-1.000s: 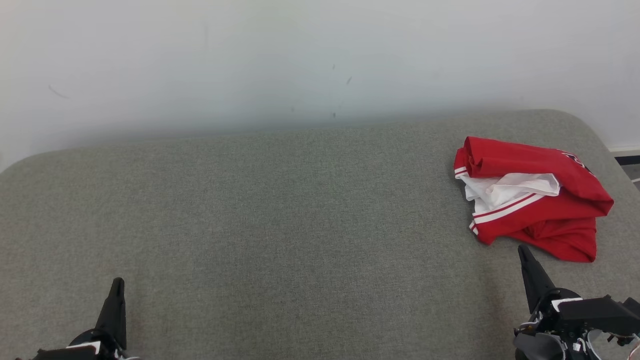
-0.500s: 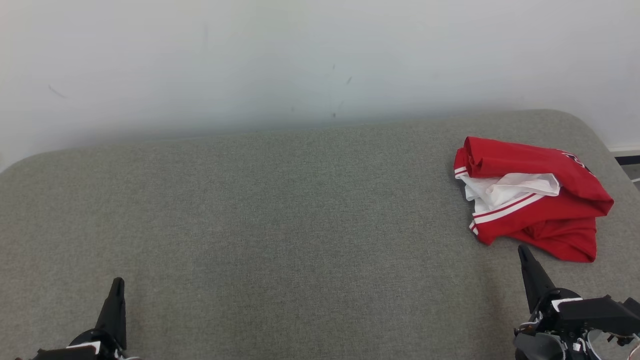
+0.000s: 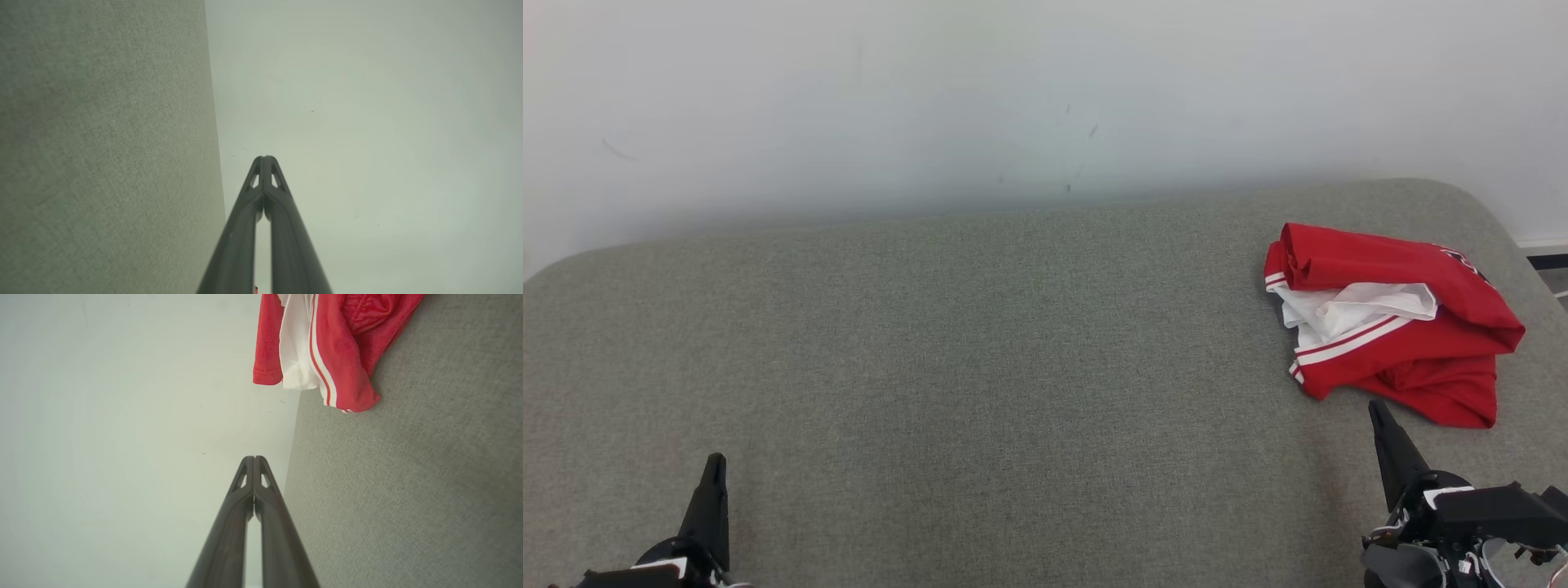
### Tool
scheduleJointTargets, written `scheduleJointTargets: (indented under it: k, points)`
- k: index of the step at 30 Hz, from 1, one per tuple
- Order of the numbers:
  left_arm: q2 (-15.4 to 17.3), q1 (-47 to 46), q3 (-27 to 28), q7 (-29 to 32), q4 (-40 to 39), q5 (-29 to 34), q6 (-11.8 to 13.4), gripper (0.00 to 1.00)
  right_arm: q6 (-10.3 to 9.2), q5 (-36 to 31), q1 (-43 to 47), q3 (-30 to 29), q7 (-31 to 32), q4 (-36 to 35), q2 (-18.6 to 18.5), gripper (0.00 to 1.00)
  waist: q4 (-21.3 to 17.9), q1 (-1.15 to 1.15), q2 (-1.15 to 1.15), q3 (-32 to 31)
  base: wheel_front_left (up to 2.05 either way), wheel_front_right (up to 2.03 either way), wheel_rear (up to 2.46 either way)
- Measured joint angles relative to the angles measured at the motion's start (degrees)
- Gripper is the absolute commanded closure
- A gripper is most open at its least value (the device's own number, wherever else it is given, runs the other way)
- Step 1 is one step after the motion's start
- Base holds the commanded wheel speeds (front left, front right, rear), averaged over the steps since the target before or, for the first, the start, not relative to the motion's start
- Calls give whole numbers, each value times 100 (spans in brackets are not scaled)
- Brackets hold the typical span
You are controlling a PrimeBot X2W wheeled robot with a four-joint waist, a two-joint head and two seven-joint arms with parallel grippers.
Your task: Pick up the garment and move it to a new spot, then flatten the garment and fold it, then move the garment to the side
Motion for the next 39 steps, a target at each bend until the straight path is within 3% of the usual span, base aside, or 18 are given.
scheduleJointTargets:
  k: [39]
  points:
    - [0, 0, 0, 0, -3, 0, 0, 100, 1, 0, -1, 0, 0, 0, 0, 100, 0, 0, 0, 0, 0, 0, 0]
